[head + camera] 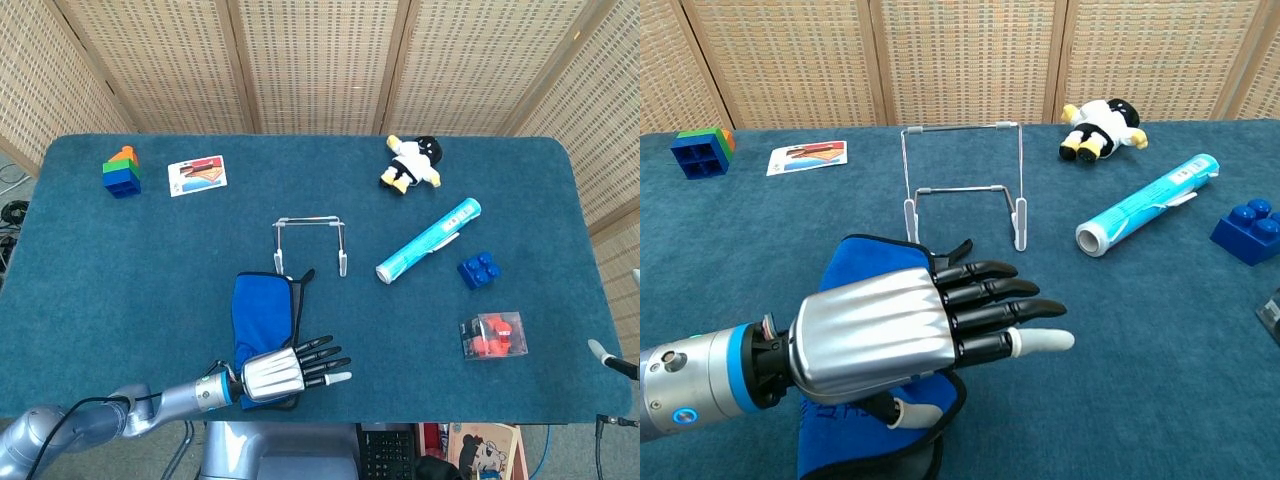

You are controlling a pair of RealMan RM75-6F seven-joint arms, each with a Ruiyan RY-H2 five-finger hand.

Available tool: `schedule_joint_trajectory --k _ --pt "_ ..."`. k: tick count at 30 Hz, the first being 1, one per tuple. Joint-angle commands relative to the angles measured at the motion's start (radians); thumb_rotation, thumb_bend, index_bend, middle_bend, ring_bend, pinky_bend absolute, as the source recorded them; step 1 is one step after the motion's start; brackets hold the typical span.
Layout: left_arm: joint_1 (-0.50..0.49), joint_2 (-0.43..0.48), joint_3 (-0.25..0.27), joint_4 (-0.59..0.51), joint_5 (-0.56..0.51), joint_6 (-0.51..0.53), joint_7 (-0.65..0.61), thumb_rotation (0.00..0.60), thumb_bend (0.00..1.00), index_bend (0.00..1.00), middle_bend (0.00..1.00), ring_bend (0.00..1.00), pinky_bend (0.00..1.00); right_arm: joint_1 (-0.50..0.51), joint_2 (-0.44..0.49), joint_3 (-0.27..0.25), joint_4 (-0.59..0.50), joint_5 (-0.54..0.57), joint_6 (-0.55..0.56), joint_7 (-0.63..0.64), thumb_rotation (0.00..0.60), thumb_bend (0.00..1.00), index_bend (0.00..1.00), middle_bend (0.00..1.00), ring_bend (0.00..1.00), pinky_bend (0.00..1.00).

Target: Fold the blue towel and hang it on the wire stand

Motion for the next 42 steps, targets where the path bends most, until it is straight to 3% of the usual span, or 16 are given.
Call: schedule_joint_trajectory --k 1,8,15,21,23,28,32,42 --pt "0.006 0.012 -0.015 -0.016 -0.017 0.015 0.002 0.6 0.23 0.0 0.0 0.0 0.04 0.0 0.0 0.0 0.0 0.0 0.0 0.0 0.6 0.0 0.0 0.0 0.0 0.0" --pt "0.025 0.072 -0.095 -0.114 -0.096 0.079 -0.034 0.6 0.23 0.0 0.0 0.0 0.04 0.001 -0.001 -0.003 -0.001 -0.004 -0.001 -0.005 0.6 0.0 0.0 0.0 0.0 0.0" --pt "0.058 0.205 -0.181 -0.234 -0.209 0.112 -0.084 0.6 0.23 0.0 0.0 0.0 0.04 0.003 -0.005 -0.008 -0.005 -0.01 -0.004 -0.02 0.6 0.0 0.0 0.0 0.0 0.0" --pt "0.098 0.282 -0.212 -0.272 -0.297 0.099 -0.12 0.6 0.23 0.01 0.0 0.0 0.05 0.006 -0.008 -0.009 -0.007 -0.011 -0.008 -0.028 0.6 0.0 0.0 0.0 0.0 0.0" --pt "0.142 0.31 -0.248 -0.295 -0.404 0.075 -0.104 0.6 0.23 0.06 0.0 0.0 0.05 0.008 -0.01 -0.011 -0.008 -0.013 -0.01 -0.033 0.6 0.0 0.0 0.0 0.0 0.0" --pt "0.18 0.345 -0.288 -0.379 -0.552 -0.014 -0.007 0.6 0.23 0.16 0.0 0.0 0.05 0.013 -0.013 -0.015 -0.009 -0.018 -0.018 -0.043 0.6 0.0 0.0 0.0 0.0 0.0" --pt "0.183 0.35 -0.328 -0.445 -0.709 -0.142 0.058 0.6 0.23 0.23 0.0 0.0 0.05 0.018 -0.016 -0.019 -0.013 -0.023 -0.023 -0.056 0.6 0.0 0.0 0.0 0.0 0.0" --pt "0.148 0.261 -0.384 -0.436 -0.88 -0.277 0.143 0.6 0.24 0.26 0.0 0.0 0.05 0.02 -0.019 -0.017 -0.006 -0.007 -0.033 -0.058 0.6 0.0 0.0 0.0 0.0 0.0"
